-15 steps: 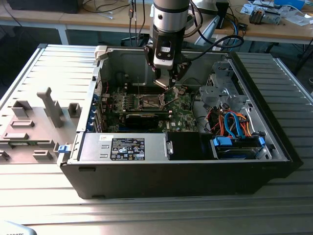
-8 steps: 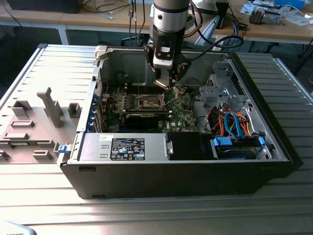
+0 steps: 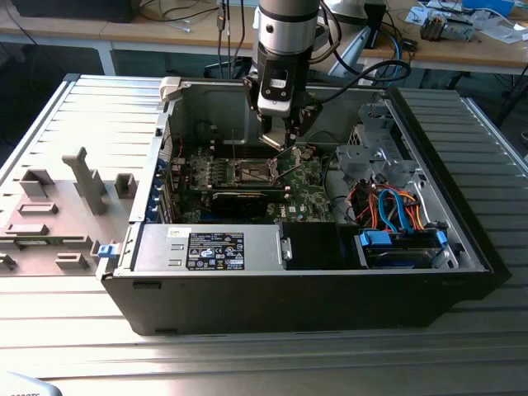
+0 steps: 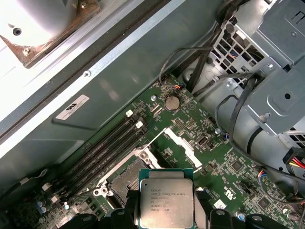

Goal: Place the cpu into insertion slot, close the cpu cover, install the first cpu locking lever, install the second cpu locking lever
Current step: 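Place the cpu into insertion slot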

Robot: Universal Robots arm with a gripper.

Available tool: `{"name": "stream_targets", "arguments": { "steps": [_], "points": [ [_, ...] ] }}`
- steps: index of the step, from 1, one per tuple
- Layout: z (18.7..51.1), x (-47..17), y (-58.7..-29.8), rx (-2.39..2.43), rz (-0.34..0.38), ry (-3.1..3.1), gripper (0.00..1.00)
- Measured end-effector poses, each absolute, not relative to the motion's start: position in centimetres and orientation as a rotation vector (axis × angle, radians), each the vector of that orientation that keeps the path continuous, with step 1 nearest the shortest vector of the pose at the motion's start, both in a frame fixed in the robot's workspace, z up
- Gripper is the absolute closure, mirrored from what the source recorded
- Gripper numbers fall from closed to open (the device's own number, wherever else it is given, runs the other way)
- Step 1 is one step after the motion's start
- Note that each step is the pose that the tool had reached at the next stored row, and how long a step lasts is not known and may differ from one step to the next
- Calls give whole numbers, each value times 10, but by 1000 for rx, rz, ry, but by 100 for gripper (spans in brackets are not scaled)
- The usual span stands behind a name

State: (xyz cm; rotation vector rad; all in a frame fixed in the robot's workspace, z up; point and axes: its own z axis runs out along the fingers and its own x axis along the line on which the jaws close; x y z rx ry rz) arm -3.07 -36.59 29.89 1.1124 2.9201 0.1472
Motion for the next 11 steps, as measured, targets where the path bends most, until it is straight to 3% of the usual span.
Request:
{"name": "stream_targets", "arguments": {
  "steps": [11],
  "points": [
    [299, -31, -366, 1130, 147, 2913, 46]
  ]
}}
